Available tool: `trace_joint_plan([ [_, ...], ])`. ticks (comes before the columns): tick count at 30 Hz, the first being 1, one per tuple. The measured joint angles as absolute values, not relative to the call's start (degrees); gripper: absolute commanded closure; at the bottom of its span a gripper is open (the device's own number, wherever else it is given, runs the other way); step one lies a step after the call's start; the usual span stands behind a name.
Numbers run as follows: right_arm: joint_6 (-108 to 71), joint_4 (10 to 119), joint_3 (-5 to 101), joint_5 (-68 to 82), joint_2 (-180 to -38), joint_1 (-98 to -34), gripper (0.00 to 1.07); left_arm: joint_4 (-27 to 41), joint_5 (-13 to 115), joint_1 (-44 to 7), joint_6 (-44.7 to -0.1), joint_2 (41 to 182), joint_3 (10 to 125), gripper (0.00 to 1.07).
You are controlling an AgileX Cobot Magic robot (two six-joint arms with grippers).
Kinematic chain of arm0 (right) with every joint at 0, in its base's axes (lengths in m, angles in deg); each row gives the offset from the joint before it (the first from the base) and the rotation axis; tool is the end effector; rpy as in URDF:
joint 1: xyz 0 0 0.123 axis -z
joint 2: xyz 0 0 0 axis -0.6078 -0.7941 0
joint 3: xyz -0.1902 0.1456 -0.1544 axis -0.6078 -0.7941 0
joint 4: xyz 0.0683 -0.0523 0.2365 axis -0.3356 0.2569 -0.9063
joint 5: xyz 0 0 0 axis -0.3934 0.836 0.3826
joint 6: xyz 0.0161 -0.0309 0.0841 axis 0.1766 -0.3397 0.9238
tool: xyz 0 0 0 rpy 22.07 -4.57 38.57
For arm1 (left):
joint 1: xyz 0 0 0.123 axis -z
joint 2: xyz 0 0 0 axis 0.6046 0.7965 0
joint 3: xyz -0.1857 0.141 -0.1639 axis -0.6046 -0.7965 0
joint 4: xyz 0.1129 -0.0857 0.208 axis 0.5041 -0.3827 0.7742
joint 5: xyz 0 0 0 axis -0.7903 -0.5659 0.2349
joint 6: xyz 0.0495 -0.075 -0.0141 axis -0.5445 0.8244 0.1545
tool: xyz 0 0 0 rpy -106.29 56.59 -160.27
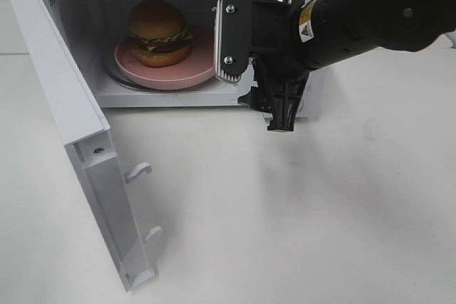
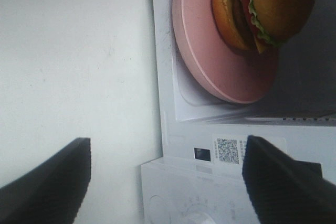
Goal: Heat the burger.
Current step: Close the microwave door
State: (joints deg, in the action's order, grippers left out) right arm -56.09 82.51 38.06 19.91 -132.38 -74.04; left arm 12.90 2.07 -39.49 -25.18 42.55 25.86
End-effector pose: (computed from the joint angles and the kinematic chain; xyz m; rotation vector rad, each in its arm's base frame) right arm 0.2820 0.2038 0.2439 -1.6575 1.5287 -0.2709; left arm -0.0053 -0.0124 0.2796 0.0819 2.0114 -0.0862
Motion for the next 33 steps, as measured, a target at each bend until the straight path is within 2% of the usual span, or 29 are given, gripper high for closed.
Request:
trace_joint_plan([
  [7,-48.52,82.51,34.27,21.8,-126.59,-74.04,0.31,12.9,2.07,-39.49,-25.18,42.55,25.86,0.03],
  [12,-35.63,82.51,31.35,29.07,-120.81,-74.04,0.31,12.9,2.07,-39.49,-25.18,42.55,25.86,0.03],
  [15,-33.8,82.51,31.12,30.51,-120.06,-74.04,0.31,12.9,2.07,-39.49,-25.18,42.55,25.86,0.03],
  [19,-19.87,82.51,30.21,38.64,-115.53,-74.04,0.31,12.9,2.07,-39.49,-25.18,42.55,25.86,0.03],
  [23,-16.21,82.51,30.21,41.62,-113.99,-74.04,0.31,12.9,2.07,-39.49,-25.18,42.55,25.86,0.03],
  [25,-11.28,82.51,30.21,49.64,-110.78,-74.04,0.31,12.9,2.07,-39.49,-25.18,42.55,25.86,0.03],
  [33,-8.07,82.28,30.21,62.65,-105.22,-74.04,0.31,12.9,2.07,-39.49,-25.18,42.55,25.86,0.03],
])
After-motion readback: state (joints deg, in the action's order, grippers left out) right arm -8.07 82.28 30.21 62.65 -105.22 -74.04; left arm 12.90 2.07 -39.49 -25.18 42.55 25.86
